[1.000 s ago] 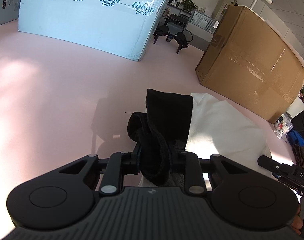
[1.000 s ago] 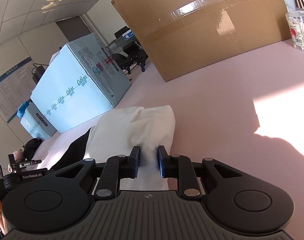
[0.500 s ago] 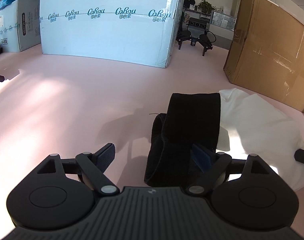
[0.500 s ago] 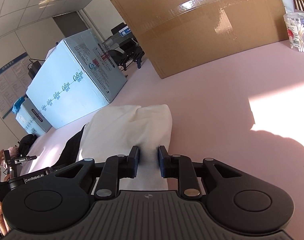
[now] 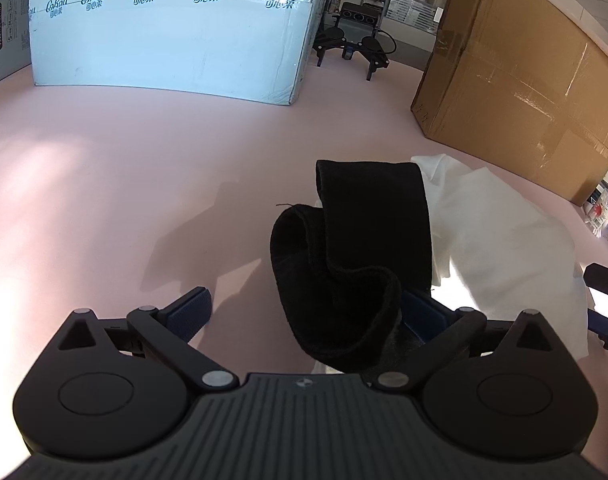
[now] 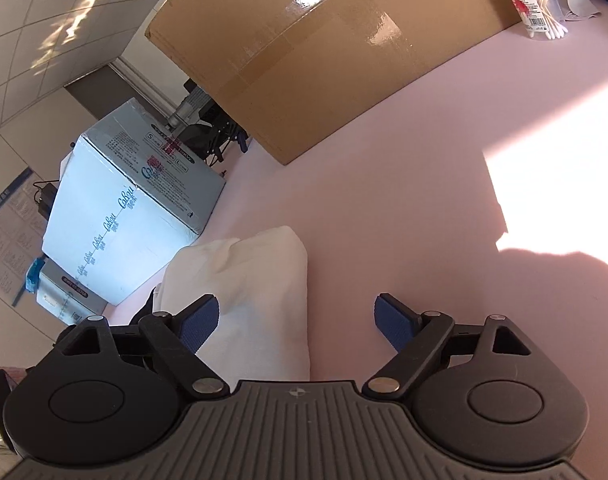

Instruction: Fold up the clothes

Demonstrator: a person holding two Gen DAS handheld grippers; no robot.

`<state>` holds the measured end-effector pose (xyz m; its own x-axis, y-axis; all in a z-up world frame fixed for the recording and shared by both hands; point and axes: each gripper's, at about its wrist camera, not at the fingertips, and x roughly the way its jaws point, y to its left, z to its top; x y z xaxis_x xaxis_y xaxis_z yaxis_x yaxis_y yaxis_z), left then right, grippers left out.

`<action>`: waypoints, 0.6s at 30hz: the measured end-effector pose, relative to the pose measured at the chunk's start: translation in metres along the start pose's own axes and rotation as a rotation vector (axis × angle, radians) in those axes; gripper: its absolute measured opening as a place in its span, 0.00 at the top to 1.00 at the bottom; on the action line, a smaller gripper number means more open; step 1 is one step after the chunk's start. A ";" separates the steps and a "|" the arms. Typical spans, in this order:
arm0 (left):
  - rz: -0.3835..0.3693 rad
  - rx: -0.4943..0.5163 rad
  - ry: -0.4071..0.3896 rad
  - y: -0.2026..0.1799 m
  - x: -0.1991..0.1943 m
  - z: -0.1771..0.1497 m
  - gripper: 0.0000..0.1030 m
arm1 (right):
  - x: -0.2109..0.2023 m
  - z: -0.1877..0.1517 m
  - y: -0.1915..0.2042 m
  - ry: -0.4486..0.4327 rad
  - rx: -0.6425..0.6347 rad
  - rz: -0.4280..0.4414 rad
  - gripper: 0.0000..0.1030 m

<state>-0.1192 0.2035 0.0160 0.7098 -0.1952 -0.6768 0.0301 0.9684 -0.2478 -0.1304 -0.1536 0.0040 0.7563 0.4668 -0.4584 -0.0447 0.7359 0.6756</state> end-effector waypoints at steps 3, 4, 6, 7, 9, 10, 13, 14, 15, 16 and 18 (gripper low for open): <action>-0.108 0.049 0.040 -0.007 0.006 0.003 0.00 | 0.007 0.001 0.004 0.016 -0.024 0.022 0.11; -0.112 0.068 0.045 -0.011 0.008 0.004 0.00 | 0.009 0.001 0.007 0.025 -0.038 0.031 0.11; -0.093 0.098 0.049 -0.017 0.012 0.004 0.00 | 0.012 0.001 0.009 0.033 -0.054 0.040 0.11; -0.091 0.100 0.049 -0.019 0.012 0.005 0.00 | 0.013 0.001 0.010 0.033 -0.061 0.041 0.12; -0.107 0.075 0.046 -0.015 0.012 0.005 0.00 | 0.013 0.000 0.011 0.032 -0.070 0.036 0.18; -0.117 0.061 0.044 -0.012 0.011 0.006 0.00 | 0.013 0.000 0.011 0.030 -0.074 0.030 0.24; -0.124 0.031 0.034 -0.007 0.009 0.007 0.08 | 0.012 -0.001 0.010 0.025 -0.071 0.018 0.38; -0.109 0.036 0.030 -0.008 0.009 0.007 0.12 | 0.013 -0.001 0.009 0.033 -0.068 0.026 0.44; -0.090 0.044 0.025 -0.011 0.008 0.007 0.14 | 0.015 -0.001 0.009 0.047 -0.058 0.041 0.58; -0.070 0.052 0.021 -0.013 0.008 0.006 0.22 | 0.016 -0.001 0.008 0.058 -0.050 0.054 0.68; -0.056 0.059 0.010 -0.015 0.006 0.005 0.33 | 0.017 -0.002 0.008 0.076 -0.038 0.077 0.73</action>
<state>-0.1124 0.1885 0.0192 0.6984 -0.2511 -0.6702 0.1117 0.9632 -0.2445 -0.1195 -0.1390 0.0001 0.6980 0.5576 -0.4494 -0.1267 0.7138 0.6888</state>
